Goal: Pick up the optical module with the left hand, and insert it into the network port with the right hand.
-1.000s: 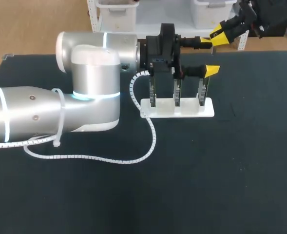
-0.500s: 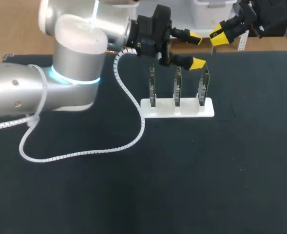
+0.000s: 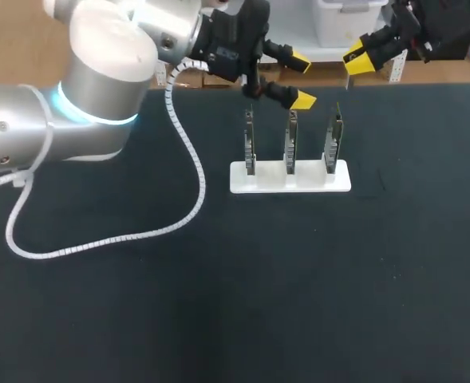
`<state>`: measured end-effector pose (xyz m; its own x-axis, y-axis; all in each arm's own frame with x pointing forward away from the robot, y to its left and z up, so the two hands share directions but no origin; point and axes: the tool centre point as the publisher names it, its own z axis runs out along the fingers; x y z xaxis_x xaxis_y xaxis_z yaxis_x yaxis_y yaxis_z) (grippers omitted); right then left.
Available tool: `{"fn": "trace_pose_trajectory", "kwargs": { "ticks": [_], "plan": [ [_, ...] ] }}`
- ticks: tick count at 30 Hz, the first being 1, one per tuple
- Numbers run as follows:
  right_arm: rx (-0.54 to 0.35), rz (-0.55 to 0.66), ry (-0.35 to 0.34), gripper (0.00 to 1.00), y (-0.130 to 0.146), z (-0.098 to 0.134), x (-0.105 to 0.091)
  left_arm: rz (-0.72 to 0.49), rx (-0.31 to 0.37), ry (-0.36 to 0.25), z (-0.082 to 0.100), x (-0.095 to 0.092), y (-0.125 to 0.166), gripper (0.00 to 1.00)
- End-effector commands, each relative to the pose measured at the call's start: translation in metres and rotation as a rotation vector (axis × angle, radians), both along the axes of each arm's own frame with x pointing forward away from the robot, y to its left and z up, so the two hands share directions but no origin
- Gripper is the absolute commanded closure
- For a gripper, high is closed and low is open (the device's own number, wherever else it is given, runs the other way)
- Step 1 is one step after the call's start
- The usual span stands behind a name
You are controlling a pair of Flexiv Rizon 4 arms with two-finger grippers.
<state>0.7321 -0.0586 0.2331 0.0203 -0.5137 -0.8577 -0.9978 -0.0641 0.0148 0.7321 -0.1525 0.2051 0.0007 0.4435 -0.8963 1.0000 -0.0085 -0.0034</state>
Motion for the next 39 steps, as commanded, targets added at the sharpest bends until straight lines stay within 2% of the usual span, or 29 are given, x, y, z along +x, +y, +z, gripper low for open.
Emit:
{"fn": "trace_pose_trajectory", "kwargs": {
  "ticks": [1,24,31,39],
  "plan": [
    [0.001,0.001,0.000,1.00,0.000,0.000,0.001,0.018,-0.046,-0.011,-0.002,-0.006,0.005,0.00],
    [0.001,0.001,0.000,1.00,0.000,0.000,0.001,0.018,-0.046,-0.011,-0.002,-0.006,0.005,0.00],
    [0.018,0.016,0.011,1.00,0.015,-0.009,-0.001,0.018,-0.046,-0.011,-0.002,-0.006,0.005,0.00],
    [-0.003,-0.021,0.042,1.00,0.005,-0.027,0.002,0.018,-0.046,-0.011,-0.002,-0.006,0.005,0.00]
  ]
}}
